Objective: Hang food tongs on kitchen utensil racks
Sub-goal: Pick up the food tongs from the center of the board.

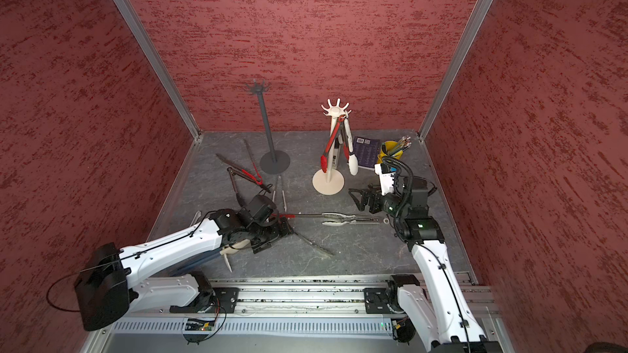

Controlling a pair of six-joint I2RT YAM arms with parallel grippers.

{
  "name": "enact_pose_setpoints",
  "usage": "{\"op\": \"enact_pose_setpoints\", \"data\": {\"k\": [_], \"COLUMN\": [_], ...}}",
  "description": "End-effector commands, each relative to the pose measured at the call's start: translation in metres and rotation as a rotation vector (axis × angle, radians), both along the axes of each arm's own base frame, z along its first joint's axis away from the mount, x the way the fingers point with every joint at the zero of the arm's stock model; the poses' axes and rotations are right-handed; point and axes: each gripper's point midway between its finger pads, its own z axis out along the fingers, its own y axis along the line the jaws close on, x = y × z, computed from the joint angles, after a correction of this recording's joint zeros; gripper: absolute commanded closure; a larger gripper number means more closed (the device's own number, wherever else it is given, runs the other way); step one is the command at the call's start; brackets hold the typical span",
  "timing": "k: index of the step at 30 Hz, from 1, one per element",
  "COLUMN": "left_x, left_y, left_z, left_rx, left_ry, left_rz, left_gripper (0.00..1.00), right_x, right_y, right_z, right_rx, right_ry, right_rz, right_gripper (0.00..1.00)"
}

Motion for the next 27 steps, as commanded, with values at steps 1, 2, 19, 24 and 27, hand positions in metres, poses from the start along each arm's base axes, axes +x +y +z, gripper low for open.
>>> {"op": "enact_pose_setpoints", "data": {"k": [1,2,19,24,27], "left_x": [0.006,0.006,0.029,0.038,0.042], "left_y": [-0.008,-0.007,-0.019,-0.016,-0.012], "left_z": [0.001,-0.001,-0.026,-0.032,-0.038], "left_rx": [-0.014,-0.007,0.092,0.131,0.145], "left_ry": [0.016,0.024,0.049,0.051,0.054], "left_rz": [0.100,0.117,0.257,0.276,0.293], "left_gripper": [0.06,0.07,0.25,0.32,0.37], "right_x": [-0.011,-0.011,-0.021,-0.022,-0.022], "right_y": [0.012,0.014,0.044,0.048,0.050], "right_z": [0.014,0.015,0.021,0.020,0.020], "right_rx": [-0.008,-0.009,-0.001,0.007,0.020], "right_ry": [-0.049,-0.055,-0.075,-0.068,-0.066], "right_rz": [0.080,0.090,0.206,0.222,0.222], "right_gripper": [0.00,0.01,0.00,0.01,0.01]}}
